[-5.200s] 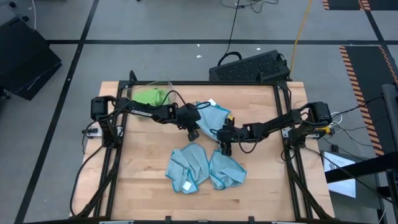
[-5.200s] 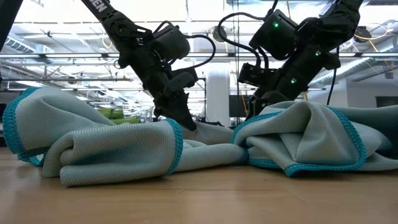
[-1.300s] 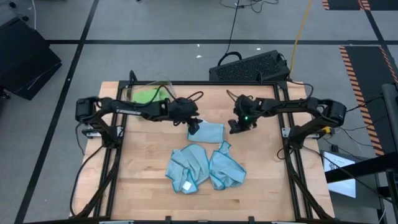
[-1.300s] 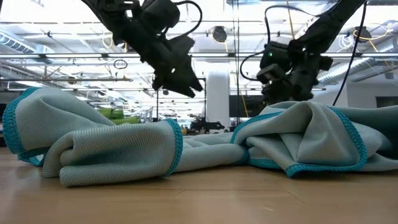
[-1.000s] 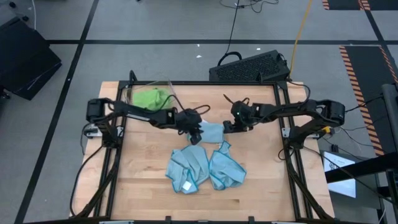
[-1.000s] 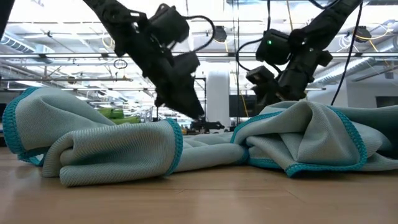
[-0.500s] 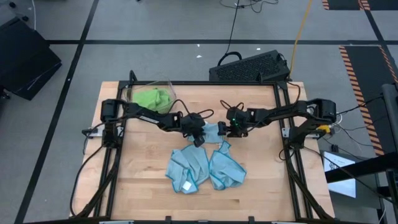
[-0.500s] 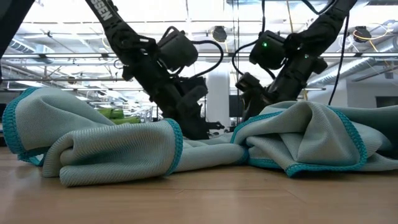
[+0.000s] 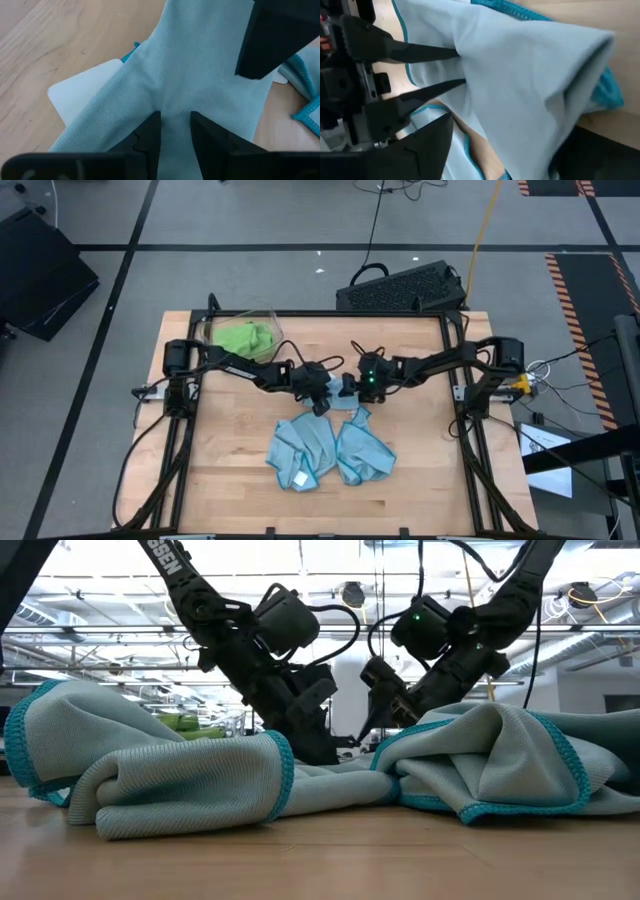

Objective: Fold microfiber towels
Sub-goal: Stack the folded blue microfiber cloth on top of the green microfiber cloth on the transparent bin

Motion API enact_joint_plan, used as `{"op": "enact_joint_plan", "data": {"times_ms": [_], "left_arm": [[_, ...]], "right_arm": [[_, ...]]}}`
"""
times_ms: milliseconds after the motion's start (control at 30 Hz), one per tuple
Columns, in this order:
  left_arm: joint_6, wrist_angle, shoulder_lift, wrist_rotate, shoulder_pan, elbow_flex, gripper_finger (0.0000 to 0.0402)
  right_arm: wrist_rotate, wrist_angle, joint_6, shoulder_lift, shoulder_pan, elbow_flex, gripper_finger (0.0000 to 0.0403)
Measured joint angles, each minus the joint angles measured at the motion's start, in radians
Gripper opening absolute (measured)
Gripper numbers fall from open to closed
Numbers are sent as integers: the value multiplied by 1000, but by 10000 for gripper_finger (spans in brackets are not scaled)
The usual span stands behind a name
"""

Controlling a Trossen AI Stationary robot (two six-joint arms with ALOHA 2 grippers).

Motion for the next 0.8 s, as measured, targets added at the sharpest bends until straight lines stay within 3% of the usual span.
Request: {"op": "enact_joint_plan", "data": {"times_ms": [233,500,800], "left_arm": [[0,0,0,0,0,0,106],[-12,-4,-17,7,6,-3,106],[-82,-145,-246,7,40,-2,127]], "right_arm": [[12,74,31,55,10,0,197],[73,53,-26,66,10,1,25],[71,67,-87,19,-43,-6,18]]}}
